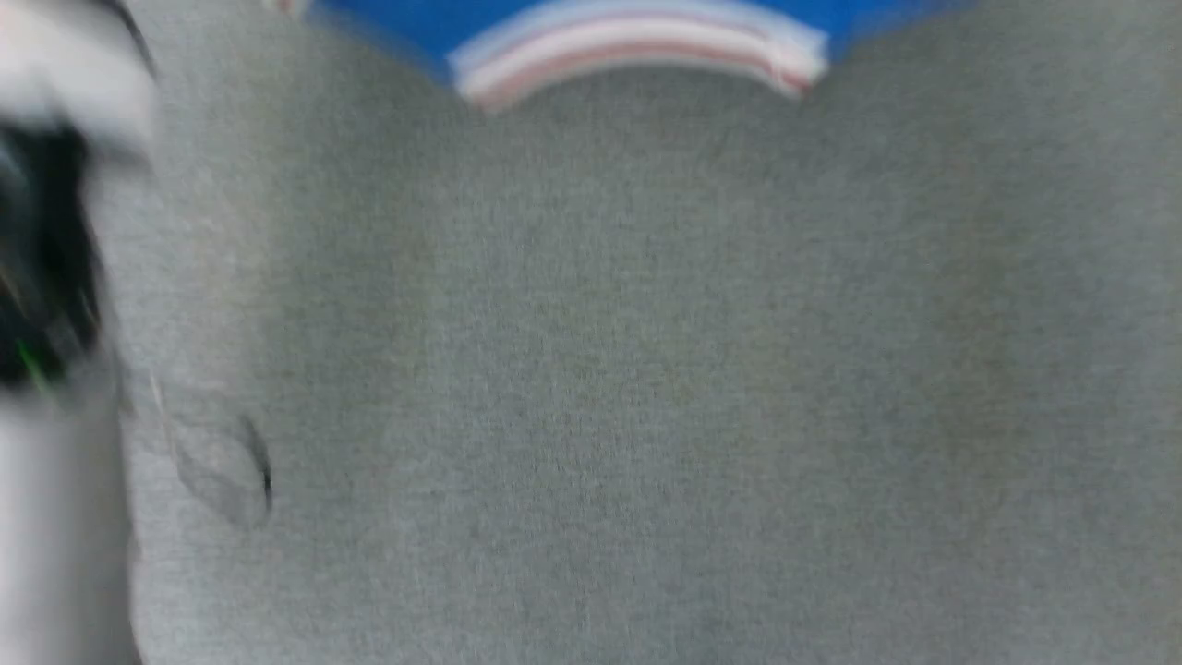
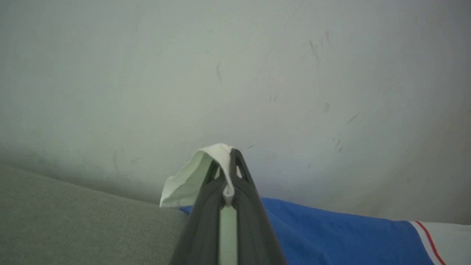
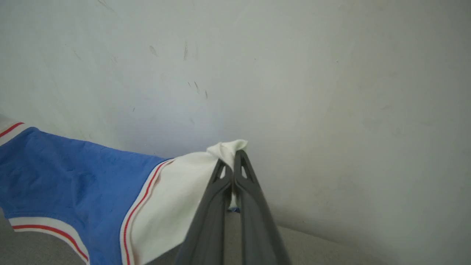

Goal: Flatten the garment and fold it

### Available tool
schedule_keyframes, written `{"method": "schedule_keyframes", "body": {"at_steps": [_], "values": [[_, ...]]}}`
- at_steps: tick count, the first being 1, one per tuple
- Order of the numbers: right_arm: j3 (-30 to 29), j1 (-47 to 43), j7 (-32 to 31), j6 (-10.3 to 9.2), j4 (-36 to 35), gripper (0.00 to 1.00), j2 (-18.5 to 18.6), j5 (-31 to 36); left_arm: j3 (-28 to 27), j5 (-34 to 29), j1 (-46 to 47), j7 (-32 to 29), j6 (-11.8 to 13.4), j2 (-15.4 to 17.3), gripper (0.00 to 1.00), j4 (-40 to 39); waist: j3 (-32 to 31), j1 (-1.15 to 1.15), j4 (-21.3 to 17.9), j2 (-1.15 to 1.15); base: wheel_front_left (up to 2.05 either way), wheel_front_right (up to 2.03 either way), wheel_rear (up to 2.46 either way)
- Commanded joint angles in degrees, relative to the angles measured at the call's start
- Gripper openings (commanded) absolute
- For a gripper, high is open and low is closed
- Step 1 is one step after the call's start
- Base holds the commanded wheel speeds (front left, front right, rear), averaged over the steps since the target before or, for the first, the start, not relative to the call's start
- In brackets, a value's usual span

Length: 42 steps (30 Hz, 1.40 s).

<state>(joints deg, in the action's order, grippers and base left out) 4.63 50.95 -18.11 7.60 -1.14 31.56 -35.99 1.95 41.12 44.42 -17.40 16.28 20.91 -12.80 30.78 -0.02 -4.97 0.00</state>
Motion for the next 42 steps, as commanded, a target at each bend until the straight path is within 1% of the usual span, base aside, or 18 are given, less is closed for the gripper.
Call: {"method": "schedule_keyframes", "body": {"at_steps": [1,3,5,8,13,15,17,18,21,23,26,31,36,39,42], "values": [[-2.04,-4.83,0.01,-0.11,-2.19,0.00,-1.04,0.28,0.34,1.24,-5.04,-0.04,-1.03,-0.22,0.00,-2.97,-5.94,0.02,-0.27,0.00,0.00,0.00,0.00],[-6.22,-14.03,-0.41,-0.11,-6.68,0.00,-3.68,1.06,-0.03,2.39,-14.52,0.48,-0.78,-1.13,0.00,-8.05,-8.24,0.02,-0.23,0.00,0.00,0.00,0.00],[-9.76,-22.87,-0.97,-0.11,-10.78,0.00,-6.68,2.37,-0.29,1.83,-23.90,1.76,-0.15,-1.55,0.00,-11.47,-10.32,0.02,-0.29,0.00,0.00,0.00,0.00],[-13.27,-34.58,-1.84,-0.11,-15.61,0.00,-11.07,4.67,-0.99,2.90,-36.13,4.33,0.66,-4.15,0.00,-14.40,-13.18,0.02,-0.40,0.00,0.00,0.00,0.00],[-16.36,-50.02,-2.96,-0.11,-20.51,0.00,-18.16,7.05,-0.34,4.25,-52.73,5.95,-0.72,-5.42,0.00,-13.37,-16.88,0.02,-0.32,0.00,0.00,0.00,0.00],[-17.81,-54.70,-3.14,-0.11,-21.30,0.00,-20.63,7.65,0.02,5.19,-57.57,5.74,-1.03,-5.84,0.00,-12.75,-18.21,0.02,0.06,0.00,0.00,0.00,0.00],[-19.33,-58.37,-3.08,-0.11,-21.87,0.00,-22.39,8.58,-0.88,6.74,-61.26,6.14,-1.26,-6.45,0.00,-12.51,-19.55,0.02,0.38,0.00,0.00,0.00,0.00],[-20.09,-60.01,-3.08,-0.11,-22.31,0.00,-23.22,9.11,-1.58,7.53,-62.83,6.28,-1.38,-6.58,0.00,-12.65,-20.26,0.02,0.52,0.00,0.00,0.00,0.00],[-22.14,-63.97,-3.66,-0.11,-23.29,0.00,-24.97,9.89,-3.15,8.83,-67.31,5.61,-2.03,-5.50,0.00,-13.66,-22.32,0.02,1.19,0.00,0.00,0.00,0.00],[-23.35,-65.96,-4.17,-0.11,-23.84,0.00,-25.81,10.17,-3.67,9.63,-69.97,4.57,-2.67,-4.49,0.00,-14.61,-23.65,0.02,1.64,0.00,0.00,0.00,0.00],[-24.79,-68.77,-5.02,-0.11,-24.68,0.00,-27.06,10.41,-4.67,10.94,-73.37,3.62,-3.01,-3.85,0.00,-15.88,-25.72,0.02,2.11,0.00,0.00,0.00,0.00],[-26.18,-73.26,-7.27,-0.11,-26.14,0.00,-28.14,10.93,-5.64,12.12,-77.48,3.48,-3.17,-4.04,0.00,-17.31,-28.22,0.02,2.66,0.00,0.00,0.00,0.00],[-24.69,-75.61,-8.47,-0.11,-26.19,0.00,-28.43,13.02,-4.17,11.04,-77.57,4.07,-3.06,-4.69,0.00,-16.60,-29.39,0.02,2.83,0.00,0.00,0.00,0.00],[-23.43,-75.86,-8.96,-0.11,-25.11,0.00,-28.47,13.87,-3.02,10.49,-76.65,4.17,-2.91,-5.15,0.00,-16.15,-29.58,0.02,2.88,0.00,0.00,0.00,0.00],[-20.89,-75.73,-8.92,-0.11,-22.30,0.00,-27.63,16.00,-1.13,9.26,-74.70,3.86,-2.87,-5.18,0.00,-15.19,-29.24,0.02,3.14,0.00,0.00,0.00,0.00]]}}
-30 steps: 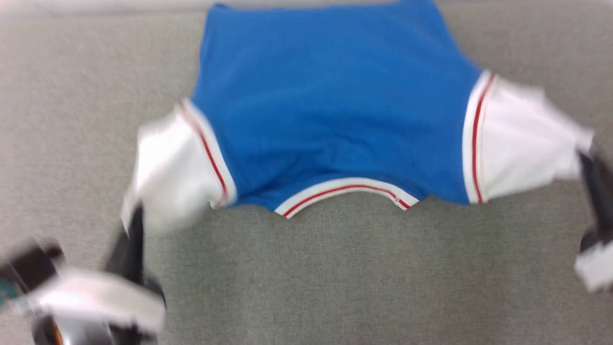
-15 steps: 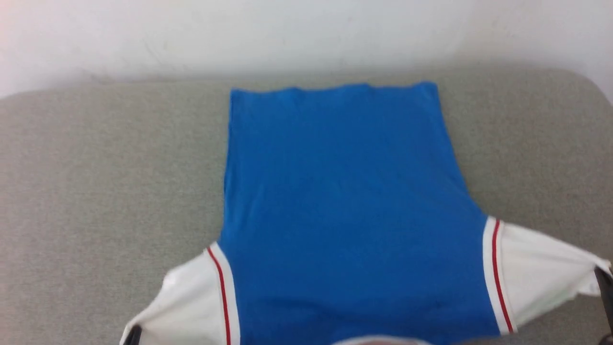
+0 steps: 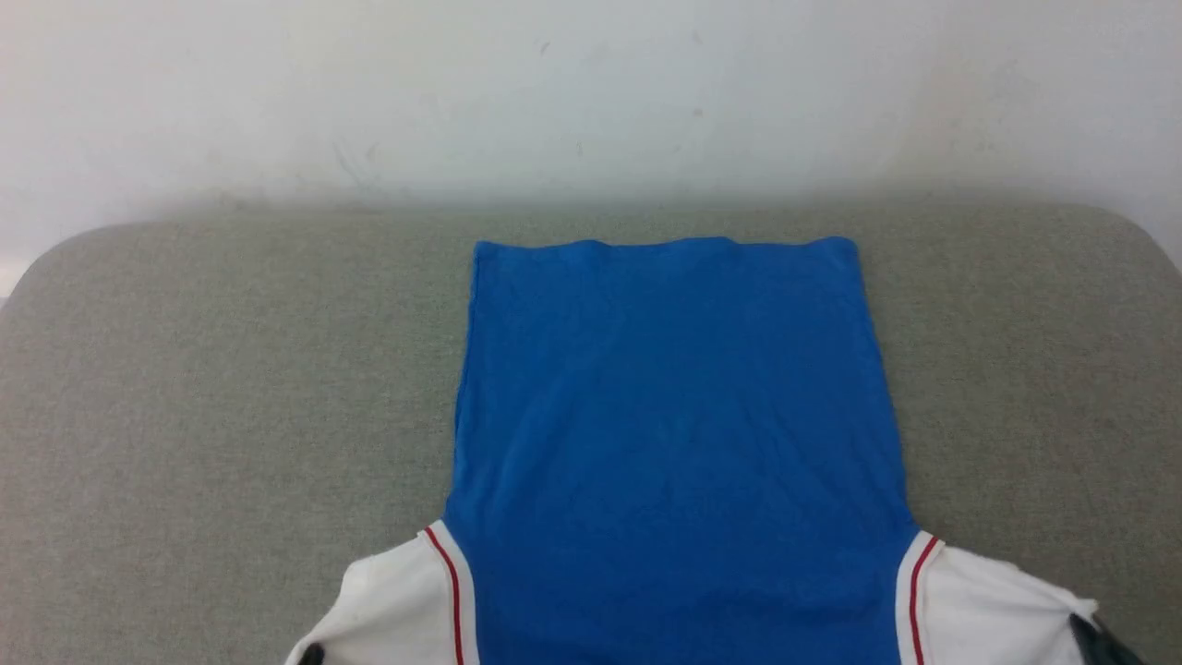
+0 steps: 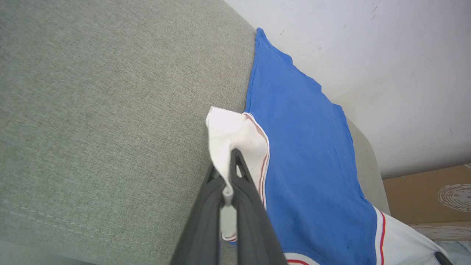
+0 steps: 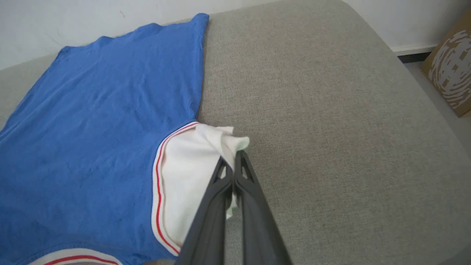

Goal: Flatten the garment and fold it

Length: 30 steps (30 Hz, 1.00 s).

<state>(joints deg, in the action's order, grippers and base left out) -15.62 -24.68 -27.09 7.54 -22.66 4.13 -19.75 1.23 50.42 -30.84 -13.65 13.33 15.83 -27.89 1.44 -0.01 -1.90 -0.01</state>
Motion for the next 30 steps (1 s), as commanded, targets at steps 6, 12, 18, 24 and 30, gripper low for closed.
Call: {"method": "schedule_keyframes", "body": {"at_steps": [6,12,18,24,30], "values": [[4.66,3.28,2.83,-0.05,9.58,0.38,2.82,2.44,3.42,-2.86,5.90,-0.71,0.50,-0.30,0.00,1.93,2.30,0.01,0.45,0.01,0.00,0.00,0.00],[8.22,7.48,6.09,-0.05,23.10,1.00,5.65,5.80,5.49,-4.41,9.56,-0.75,0.52,-0.73,0.00,2.99,4.59,0.01,1.15,0.01,0.00,0.00,0.00],[6.30,10.43,9.32,-0.05,21.17,1.00,5.39,2.11,6.03,-5.75,10.69,-0.30,1.22,-0.90,0.00,2.31,6.01,0.01,2.09,0.01,0.00,0.00,0.00],[1.66,17.49,4.23,-0.05,-2.80,1.00,7.10,-3.96,5.88,-6.81,9.89,1.01,2.03,-1.32,0.00,0.24,7.44,0.01,2.61,0.01,0.00,0.00,0.00],[2.57,35.17,-7.53,-0.05,-9.97,1.00,14.97,-6.21,6.90,-7.94,10.86,1.96,1.99,-1.81,0.00,-0.99,10.29,0.01,3.86,0.01,0.00,0.00,0.00]]}}
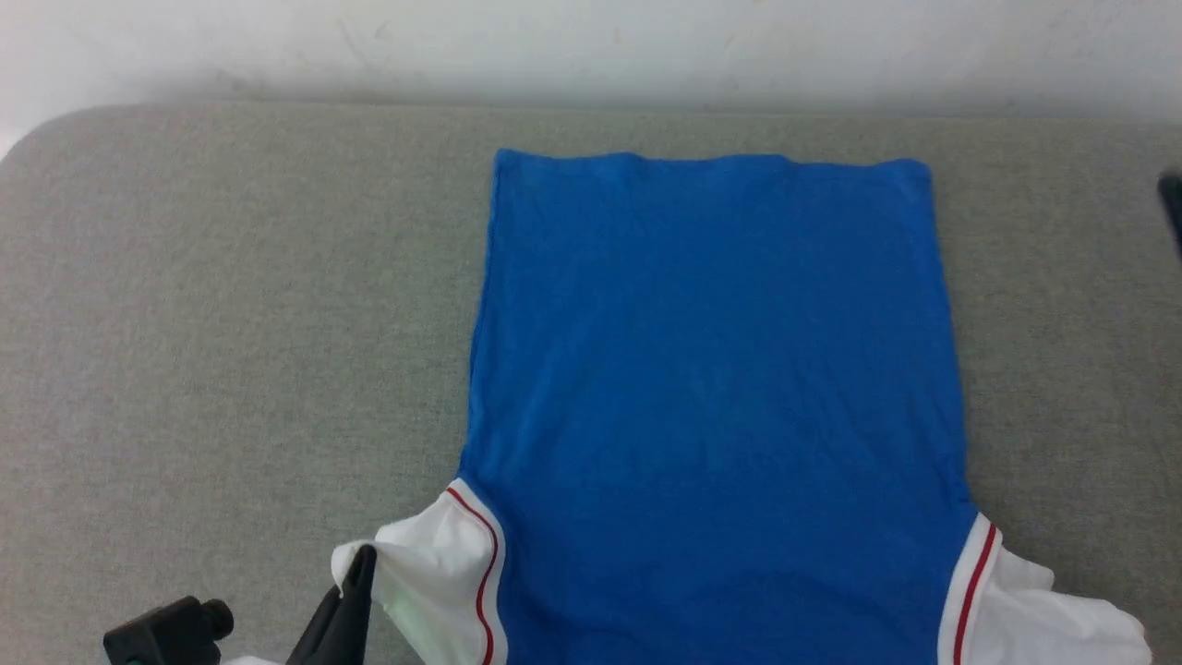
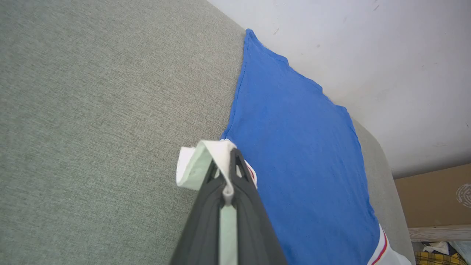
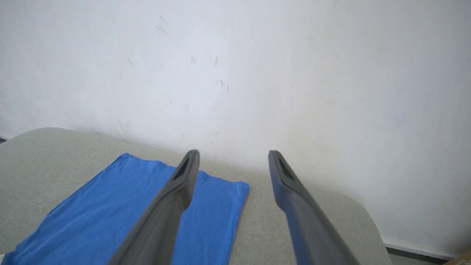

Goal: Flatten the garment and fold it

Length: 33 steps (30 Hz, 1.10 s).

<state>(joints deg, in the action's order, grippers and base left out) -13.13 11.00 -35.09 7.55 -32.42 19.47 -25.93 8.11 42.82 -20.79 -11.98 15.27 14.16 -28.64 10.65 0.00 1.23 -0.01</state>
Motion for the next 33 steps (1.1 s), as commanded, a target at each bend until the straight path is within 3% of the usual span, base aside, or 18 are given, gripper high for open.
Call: {"method": "schedule_keyframes", "body": {"at_steps": [1,5,8,17,24,33], "values": [[0.27,3.50,-1.30,-0.06,1.85,1.00,-0.12,-0.90,0.26,-0.55,1.26,0.44,-0.02,-0.24,0.00,-0.31,1.74,0.00,1.02,0.01,0.00,0.00,0.00],[2.73,18.15,-6.10,-0.06,13.64,1.00,2.55,0.63,1.52,-1.17,3.33,0.84,-0.51,-0.76,0.00,-0.25,4.83,0.00,2.47,0.01,0.00,0.00,0.00],[4.67,26.31,-6.13,-0.06,23.04,1.00,3.94,4.11,2.70,-1.74,5.21,0.91,-0.98,-1.08,0.00,0.09,7.58,0.00,4.20,0.01,0.00,0.00,0.00],[4.98,39.65,-5.51,-0.06,43.90,1.00,3.11,11.04,5.61,-3.32,9.70,1.95,-2.07,-2.50,0.00,0.95,16.97,0.00,8.47,0.01,0.00,0.00,0.00],[3.43,40.15,-7.44,-0.06,52.08,1.00,2.94,14.43,7.21,-4.06,12.48,2.74,-3.00,-3.36,0.00,1.91,21.66,0.00,10.67,0.01,0.00,0.00,0.00],[2.82,38.89,-5.54,-0.06,55.53,1.00,3.12,16.27,7.73,-4.24,14.57,3.23,-3.42,-3.84,0.00,2.89,24.24,0.00,11.54,0.01,0.00,0.00,0.00]]}}
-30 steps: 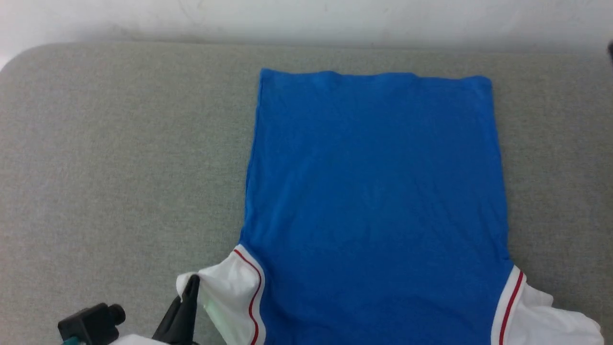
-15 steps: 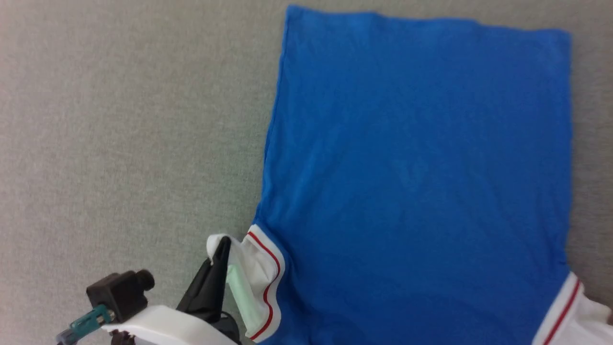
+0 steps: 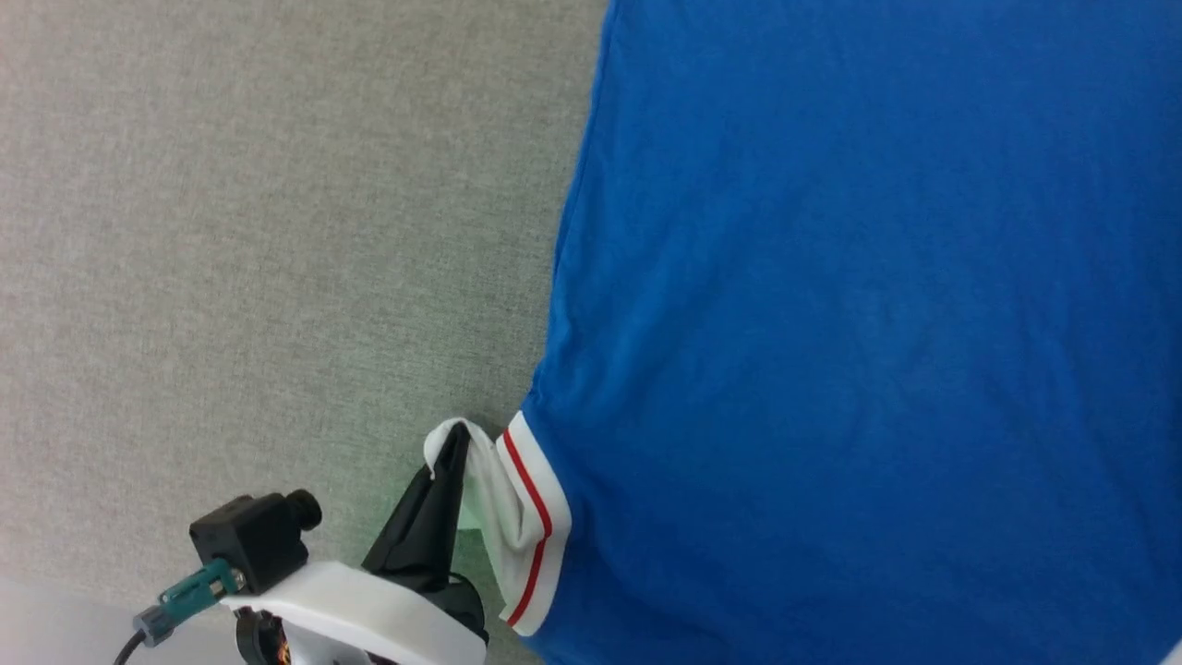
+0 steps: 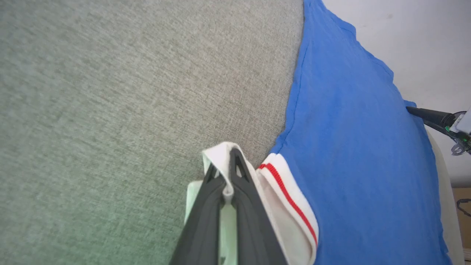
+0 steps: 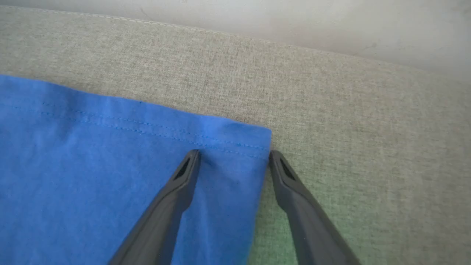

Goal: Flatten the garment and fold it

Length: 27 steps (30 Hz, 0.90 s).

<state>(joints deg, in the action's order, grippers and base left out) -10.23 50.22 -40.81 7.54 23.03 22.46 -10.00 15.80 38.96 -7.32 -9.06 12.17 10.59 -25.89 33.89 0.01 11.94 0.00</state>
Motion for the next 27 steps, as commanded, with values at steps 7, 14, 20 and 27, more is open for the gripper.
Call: {"method": "schedule_keyframes", "body": {"at_steps": [7,14,20,27], "values": [[-3.20,0.16,0.26,-0.05,2.27,0.00,-1.59,3.37,-0.41,-0.42,1.76,0.47,-0.12,-0.10,0.00,0.56,0.57,-0.01,0.00,0.00,0.00,0.00,0.00],[-0.99,0.42,4.43,-0.05,0.24,0.00,-3.77,-0.48,-1.43,-0.24,1.33,0.57,0.19,0.54,0.00,0.80,-3.64,-0.01,-2.35,0.00,0.00,0.00,0.00],[2.01,-3.94,5.56,-0.05,-8.73,0.00,-1.39,-9.52,-3.03,0.29,-0.61,0.13,1.08,1.58,0.00,0.54,-10.84,-0.01,-5.63,0.00,0.00,0.00,0.00],[-5.00,-18.07,2.49,-0.05,-24.74,0.00,0.93,-15.45,-5.28,1.41,-4.79,-0.61,2.58,2.74,0.00,-0.97,-17.63,-0.01,-9.99,0.00,0.00,0.00,0.00]]}}
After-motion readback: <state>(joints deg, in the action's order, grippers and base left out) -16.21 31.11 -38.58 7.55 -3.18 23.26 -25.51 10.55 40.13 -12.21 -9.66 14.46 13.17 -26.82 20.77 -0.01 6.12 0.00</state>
